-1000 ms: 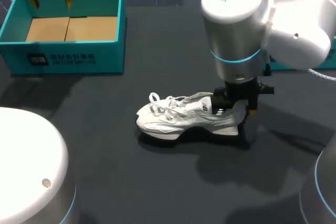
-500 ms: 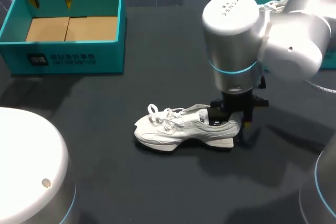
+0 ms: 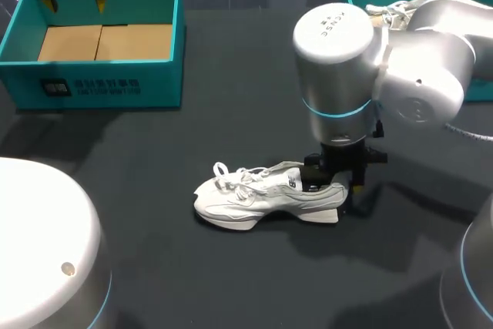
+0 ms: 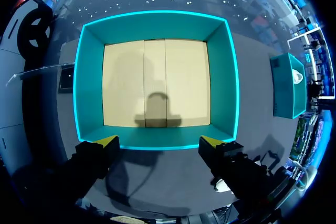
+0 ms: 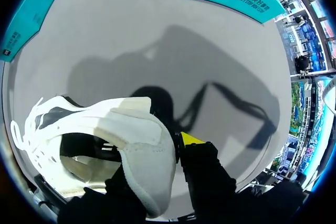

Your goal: Take the shoe out of the shoebox, open the shoe tongue, remove and reinsert the insole, then place the shoe into the shoebox

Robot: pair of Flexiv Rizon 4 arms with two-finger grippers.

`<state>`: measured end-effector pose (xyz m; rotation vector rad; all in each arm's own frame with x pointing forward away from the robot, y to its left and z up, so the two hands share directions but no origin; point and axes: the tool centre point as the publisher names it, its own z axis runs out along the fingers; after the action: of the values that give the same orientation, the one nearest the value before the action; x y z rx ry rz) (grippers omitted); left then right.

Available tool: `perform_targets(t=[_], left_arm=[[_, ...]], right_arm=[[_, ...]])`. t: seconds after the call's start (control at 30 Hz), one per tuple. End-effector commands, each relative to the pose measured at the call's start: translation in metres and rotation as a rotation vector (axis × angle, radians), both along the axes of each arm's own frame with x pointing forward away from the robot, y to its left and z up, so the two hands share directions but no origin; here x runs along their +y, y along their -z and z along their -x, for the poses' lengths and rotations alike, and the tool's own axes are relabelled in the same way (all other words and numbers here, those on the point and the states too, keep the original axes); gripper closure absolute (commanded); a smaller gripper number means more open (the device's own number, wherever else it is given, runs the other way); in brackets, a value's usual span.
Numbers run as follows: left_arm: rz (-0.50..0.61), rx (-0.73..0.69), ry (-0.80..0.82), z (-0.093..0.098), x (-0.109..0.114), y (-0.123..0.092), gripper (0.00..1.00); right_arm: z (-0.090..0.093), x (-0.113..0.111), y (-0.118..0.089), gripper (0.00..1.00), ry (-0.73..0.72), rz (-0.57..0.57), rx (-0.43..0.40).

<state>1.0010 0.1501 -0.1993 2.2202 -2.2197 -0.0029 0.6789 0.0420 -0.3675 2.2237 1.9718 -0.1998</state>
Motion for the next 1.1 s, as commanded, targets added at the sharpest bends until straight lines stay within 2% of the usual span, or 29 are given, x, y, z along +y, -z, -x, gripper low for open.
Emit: perform_targets(t=[0.03, 0.6, 0.63, 0.7, 0.8, 0.87, 0.9, 1.1], left_arm=[[0.000, -0.001, 0.000, 0.000, 0.000, 0.000, 0.00], [0.000, -0.001, 0.000, 0.000, 0.000, 0.000, 0.00], [0.000, -0.001, 0.000, 0.000, 0.000, 0.000, 0.00], [0.000, -0.001, 0.000, 0.000, 0.000, 0.000, 0.00], [0.000, -0.001, 0.000, 0.000, 0.000, 0.000, 0.00], [0.000, -0.001, 0.000, 0.000, 0.000, 0.000, 0.00], [0.000, -0.001, 0.000, 0.000, 0.000, 0.000, 0.00], [0.000, -0.001, 0.000, 0.000, 0.000, 0.000, 0.00]], right_arm=[[0.001, 0.001, 0.006, 1.00, -0.006, -0.010, 0.001], [-0.001, 0.004, 0.020, 1.00, -0.031, -0.055, 0.014], [-0.001, 0.004, 0.020, 0.92, -0.034, -0.057, 0.015], [-0.001, 0.004, 0.020, 0.69, -0.036, -0.059, 0.014], [-0.001, 0.003, 0.018, 0.39, -0.036, -0.060, 0.013], [-0.001, 0.003, 0.016, 0.10, -0.036, -0.061, 0.010], [0.000, 0.003, 0.014, 0.00, -0.033, -0.063, 0.010], [0.003, -0.003, -0.004, 0.00, 0.001, -0.136, -0.010]])
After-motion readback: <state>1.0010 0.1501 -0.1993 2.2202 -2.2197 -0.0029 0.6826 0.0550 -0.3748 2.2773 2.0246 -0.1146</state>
